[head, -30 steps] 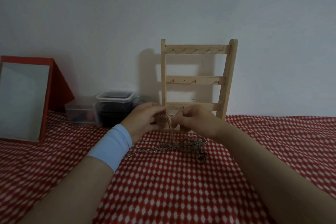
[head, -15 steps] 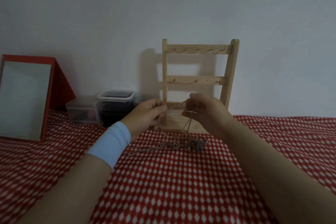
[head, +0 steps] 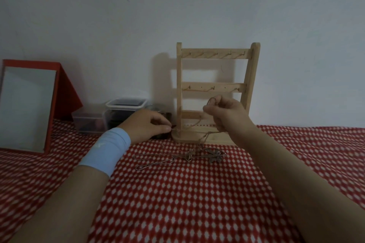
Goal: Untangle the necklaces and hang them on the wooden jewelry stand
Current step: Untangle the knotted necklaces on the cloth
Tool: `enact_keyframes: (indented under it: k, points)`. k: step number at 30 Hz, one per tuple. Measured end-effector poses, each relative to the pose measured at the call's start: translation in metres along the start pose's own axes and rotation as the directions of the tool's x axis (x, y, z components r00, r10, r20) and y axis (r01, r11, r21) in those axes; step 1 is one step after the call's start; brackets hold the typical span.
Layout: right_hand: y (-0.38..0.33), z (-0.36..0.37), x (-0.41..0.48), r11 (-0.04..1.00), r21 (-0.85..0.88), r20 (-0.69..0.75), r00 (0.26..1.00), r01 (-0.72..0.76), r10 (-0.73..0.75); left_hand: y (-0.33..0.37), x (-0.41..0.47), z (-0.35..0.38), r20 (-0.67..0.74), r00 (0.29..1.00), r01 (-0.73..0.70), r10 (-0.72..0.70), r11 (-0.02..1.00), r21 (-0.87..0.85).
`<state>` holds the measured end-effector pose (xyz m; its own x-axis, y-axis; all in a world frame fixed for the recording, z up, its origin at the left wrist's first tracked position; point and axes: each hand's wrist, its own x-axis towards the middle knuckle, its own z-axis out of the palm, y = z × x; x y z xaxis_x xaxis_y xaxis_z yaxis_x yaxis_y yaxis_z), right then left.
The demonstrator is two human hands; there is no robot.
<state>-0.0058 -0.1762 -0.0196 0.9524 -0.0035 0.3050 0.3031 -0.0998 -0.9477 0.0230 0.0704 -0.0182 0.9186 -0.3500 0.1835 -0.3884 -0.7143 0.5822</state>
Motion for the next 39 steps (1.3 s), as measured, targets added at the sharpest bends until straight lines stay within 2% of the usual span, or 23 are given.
enact_keyframes:
  k: [3, 5, 8, 11, 15, 17, 21, 24, 25, 26, 27, 29, 30, 31, 32, 34, 35, 37, 39]
  points:
    - [0.003, 0.004, 0.001, 0.947, -0.316, -0.118, 0.988, 0.060, -0.102, 0.000, 0.000, 0.001, 0.036, 0.999, -0.013, 0.011, 0.998, 0.060]
    - [0.006, 0.006, 0.003, 0.908, -0.418, -0.185, 0.974, 0.040, -0.128, 0.001, 0.000, 0.000, 0.057, 0.998, -0.017, 0.012, 0.996, 0.091]
    - [0.008, 0.002, 0.006, 0.923, -0.386, -0.313, 0.939, 0.009, -0.141, 0.002, -0.002, -0.003, 0.114, 0.993, -0.024, 0.009, 0.991, 0.129]
    - [0.002, -0.002, 0.003, 0.979, -0.203, -0.379, 0.924, -0.019, -0.061, 0.001, -0.002, -0.005, 0.150, 0.988, 0.021, -0.033, 0.997, 0.079]
    - [-0.004, -0.004, 0.000, 0.973, 0.177, -0.307, 0.931, -0.146, 0.196, 0.001, 0.000, -0.004, 0.157, 0.982, 0.116, -0.104, 0.991, -0.072]
    - [-0.003, -0.007, 0.001, 0.943, 0.299, -0.256, 0.939, -0.148, 0.228, -0.001, 0.000, -0.005, 0.150, 0.970, 0.209, -0.193, 0.973, -0.098]
    - [-0.002, -0.009, -0.001, 0.920, 0.365, -0.141, 0.968, -0.143, 0.206, -0.006, -0.002, -0.011, 0.173, 0.937, 0.320, -0.305, 0.945, -0.068]
    - [-0.002, -0.015, 0.000, 0.948, 0.267, 0.085, 0.984, -0.171, 0.154, -0.011, -0.001, -0.016, 0.218, 0.906, 0.378, -0.362, 0.925, -0.033]
    - [-0.003, -0.018, 0.001, 0.957, 0.209, 0.225, 0.963, -0.200, 0.152, -0.011, -0.001, -0.017, 0.228, 0.898, 0.379, -0.375, 0.925, 0.030]
    - [-0.004, -0.020, 0.001, 0.958, 0.149, 0.393, 0.904, -0.244, 0.169, -0.011, -0.002, -0.019, 0.251, 0.888, 0.368, -0.385, 0.923, 0.113]
    - [-0.006, -0.021, -0.001, 0.950, 0.081, 0.572, 0.795, -0.302, 0.204, -0.010, -0.003, -0.020, 0.293, 0.871, 0.348, -0.395, 0.916, 0.198]
    - [-0.011, -0.020, -0.004, 0.932, -0.091, 0.827, 0.494, -0.350, 0.266, -0.009, -0.006, -0.022, 0.378, 0.829, 0.295, -0.413, 0.896, 0.332]
    - [-0.013, -0.018, -0.005, 0.933, -0.186, 0.874, 0.382, -0.309, 0.300, -0.010, -0.006, -0.022, 0.397, 0.816, 0.283, -0.420, 0.889, 0.359]
    - [-0.017, -0.015, -0.006, 0.928, -0.280, 0.875, 0.333, -0.244, 0.351, -0.010, -0.007, -0.022, 0.398, 0.819, 0.278, -0.414, 0.892, 0.355]
    - [-0.019, -0.012, -0.007, 0.906, -0.386, 0.838, 0.343, -0.175, 0.424, -0.009, -0.006, -0.021, 0.380, 0.841, 0.258, -0.386, 0.902, 0.345]
    - [-0.025, -0.008, -0.007, 0.783, -0.620, 0.668, 0.487, -0.055, 0.563, -0.005, -0.004, -0.019, 0.310, 0.913, 0.159, -0.264, 0.932, 0.325]
    - [-0.027, -0.007, -0.007, 0.714, -0.700, 0.589, 0.558, -0.011, 0.585, 0.000, -0.002, -0.017, 0.283, 0.939, 0.097, -0.193, 0.942, 0.321]
    - [-0.026, -0.005, -0.006, 0.674, -0.739, 0.522, 0.650, 0.022, 0.551, 0.010, -0.001, -0.005, 0.272, 0.959, -0.006, -0.084, 0.950, 0.311]
    - [-0.021, -0.002, -0.007, 0.720, -0.694, 0.498, 0.727, 0.007, 0.473, 0.020, -0.001, 0.012, 0.306, 0.952, -0.072, -0.017, 0.958, 0.279]
